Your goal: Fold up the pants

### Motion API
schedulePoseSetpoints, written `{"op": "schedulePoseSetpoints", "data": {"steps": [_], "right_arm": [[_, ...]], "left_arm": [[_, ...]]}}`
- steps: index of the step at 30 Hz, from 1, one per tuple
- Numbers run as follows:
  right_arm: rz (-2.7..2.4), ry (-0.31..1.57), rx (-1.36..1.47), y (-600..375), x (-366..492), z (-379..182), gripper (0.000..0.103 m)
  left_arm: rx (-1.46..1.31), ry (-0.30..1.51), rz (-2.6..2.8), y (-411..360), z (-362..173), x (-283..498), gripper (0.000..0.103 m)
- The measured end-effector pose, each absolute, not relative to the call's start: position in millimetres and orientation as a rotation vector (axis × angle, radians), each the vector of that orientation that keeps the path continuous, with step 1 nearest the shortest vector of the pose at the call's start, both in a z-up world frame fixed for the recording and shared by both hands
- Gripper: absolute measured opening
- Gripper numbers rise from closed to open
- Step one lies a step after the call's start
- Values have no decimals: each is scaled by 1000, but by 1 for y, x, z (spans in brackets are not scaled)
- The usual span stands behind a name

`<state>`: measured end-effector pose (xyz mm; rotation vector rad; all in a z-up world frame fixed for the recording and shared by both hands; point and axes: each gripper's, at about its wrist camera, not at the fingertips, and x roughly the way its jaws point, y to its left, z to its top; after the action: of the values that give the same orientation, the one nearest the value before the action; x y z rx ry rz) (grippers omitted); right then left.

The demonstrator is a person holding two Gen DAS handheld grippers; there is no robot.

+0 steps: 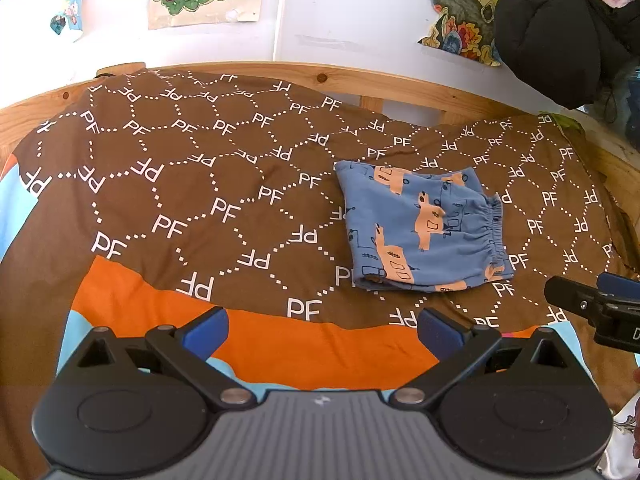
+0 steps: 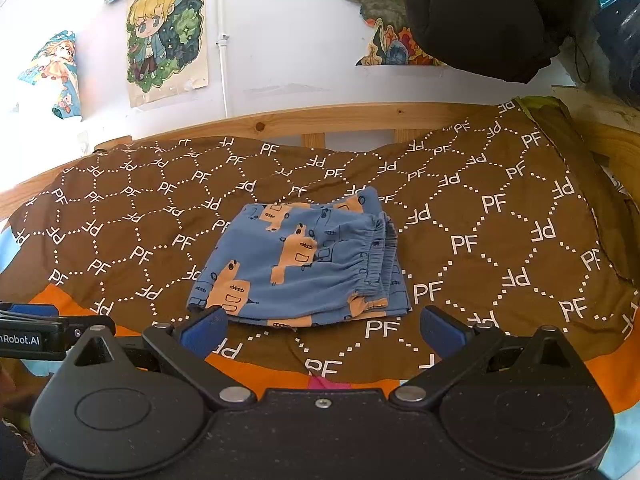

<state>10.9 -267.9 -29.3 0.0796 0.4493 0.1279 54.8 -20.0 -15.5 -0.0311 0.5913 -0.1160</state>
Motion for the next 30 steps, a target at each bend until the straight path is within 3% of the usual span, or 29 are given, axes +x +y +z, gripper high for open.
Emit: {"op": "schedulePoseSetpoints", "data": {"steps": [30], "right_arm": [[137, 462, 90, -266, 10, -31, 102]], "left_arm": [[54, 627, -84, -29, -13, 55, 103]]}}
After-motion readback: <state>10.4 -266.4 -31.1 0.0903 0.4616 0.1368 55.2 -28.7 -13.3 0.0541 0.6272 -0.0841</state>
